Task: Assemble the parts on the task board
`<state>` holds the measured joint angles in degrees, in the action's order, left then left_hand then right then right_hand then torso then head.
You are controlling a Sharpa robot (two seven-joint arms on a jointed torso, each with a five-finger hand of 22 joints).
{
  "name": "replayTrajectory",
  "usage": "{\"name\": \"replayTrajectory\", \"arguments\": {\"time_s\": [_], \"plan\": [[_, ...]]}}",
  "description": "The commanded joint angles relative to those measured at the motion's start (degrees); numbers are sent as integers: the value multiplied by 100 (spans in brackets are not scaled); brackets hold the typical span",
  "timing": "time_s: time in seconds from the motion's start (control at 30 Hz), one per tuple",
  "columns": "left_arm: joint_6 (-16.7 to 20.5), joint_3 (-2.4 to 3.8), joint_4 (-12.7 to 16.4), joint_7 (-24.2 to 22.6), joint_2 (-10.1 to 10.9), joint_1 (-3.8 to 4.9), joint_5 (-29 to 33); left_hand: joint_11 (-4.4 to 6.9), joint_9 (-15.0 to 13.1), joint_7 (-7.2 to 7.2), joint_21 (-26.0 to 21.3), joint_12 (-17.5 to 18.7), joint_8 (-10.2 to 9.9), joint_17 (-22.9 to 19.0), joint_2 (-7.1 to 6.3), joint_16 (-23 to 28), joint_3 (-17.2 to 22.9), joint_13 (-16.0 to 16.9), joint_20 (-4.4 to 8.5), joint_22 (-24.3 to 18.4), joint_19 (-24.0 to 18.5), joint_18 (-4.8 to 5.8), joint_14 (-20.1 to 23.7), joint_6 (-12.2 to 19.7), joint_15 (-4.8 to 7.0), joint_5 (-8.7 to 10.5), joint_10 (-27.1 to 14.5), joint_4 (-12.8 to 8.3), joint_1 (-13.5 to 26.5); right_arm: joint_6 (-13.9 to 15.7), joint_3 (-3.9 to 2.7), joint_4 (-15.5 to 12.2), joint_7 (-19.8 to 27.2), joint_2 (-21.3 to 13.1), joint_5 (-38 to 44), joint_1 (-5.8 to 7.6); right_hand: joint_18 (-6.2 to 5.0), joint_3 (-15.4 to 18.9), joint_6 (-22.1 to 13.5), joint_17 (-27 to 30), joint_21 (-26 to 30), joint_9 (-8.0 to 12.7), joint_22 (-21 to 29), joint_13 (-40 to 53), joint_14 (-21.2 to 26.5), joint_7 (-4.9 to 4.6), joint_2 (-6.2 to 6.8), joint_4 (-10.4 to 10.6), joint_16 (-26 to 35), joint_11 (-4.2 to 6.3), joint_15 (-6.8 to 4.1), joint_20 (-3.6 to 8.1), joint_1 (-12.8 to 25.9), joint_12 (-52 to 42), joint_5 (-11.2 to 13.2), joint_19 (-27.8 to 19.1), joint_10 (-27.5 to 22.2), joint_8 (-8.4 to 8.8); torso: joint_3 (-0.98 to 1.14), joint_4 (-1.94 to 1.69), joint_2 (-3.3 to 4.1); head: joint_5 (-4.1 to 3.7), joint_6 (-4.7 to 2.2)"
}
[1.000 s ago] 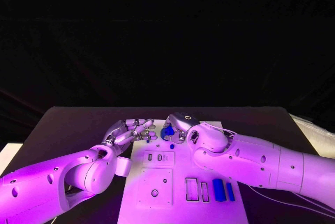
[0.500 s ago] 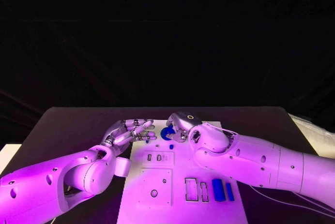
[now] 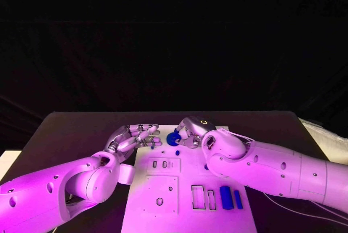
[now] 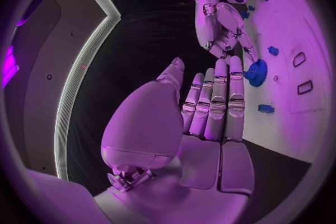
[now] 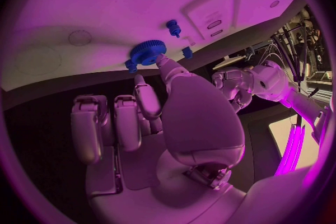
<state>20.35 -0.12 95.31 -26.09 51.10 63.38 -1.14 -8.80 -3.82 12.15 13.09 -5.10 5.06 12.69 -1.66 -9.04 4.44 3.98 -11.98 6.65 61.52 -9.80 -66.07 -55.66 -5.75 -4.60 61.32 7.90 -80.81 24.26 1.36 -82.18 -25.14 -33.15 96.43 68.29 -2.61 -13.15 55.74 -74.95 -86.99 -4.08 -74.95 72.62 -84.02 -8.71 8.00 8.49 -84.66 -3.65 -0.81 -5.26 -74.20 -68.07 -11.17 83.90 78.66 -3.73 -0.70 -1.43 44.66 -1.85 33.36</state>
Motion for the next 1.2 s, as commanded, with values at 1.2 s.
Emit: {"name": "replayTrajectory", "arguments": {"time_s": [1.2], "plan": [[-179, -2, -110, -47, -44, -43, 6, -42, 5, 34, -29, 37, -32, 21, 66, 39, -8, -5, 0, -10, 47, -53, -14, 4, -33, -12, 7, -57, -6, -406, -91, 385, 3271, -2037, -2562, -78, 84, -23, -167, -715, 6, 12, -769, 116, -430, -43, -3, -324, -79, -30, 50, -70, -450, -107, -190, 94, 28, 15, 123, 256, -110, -134, -14]]}}
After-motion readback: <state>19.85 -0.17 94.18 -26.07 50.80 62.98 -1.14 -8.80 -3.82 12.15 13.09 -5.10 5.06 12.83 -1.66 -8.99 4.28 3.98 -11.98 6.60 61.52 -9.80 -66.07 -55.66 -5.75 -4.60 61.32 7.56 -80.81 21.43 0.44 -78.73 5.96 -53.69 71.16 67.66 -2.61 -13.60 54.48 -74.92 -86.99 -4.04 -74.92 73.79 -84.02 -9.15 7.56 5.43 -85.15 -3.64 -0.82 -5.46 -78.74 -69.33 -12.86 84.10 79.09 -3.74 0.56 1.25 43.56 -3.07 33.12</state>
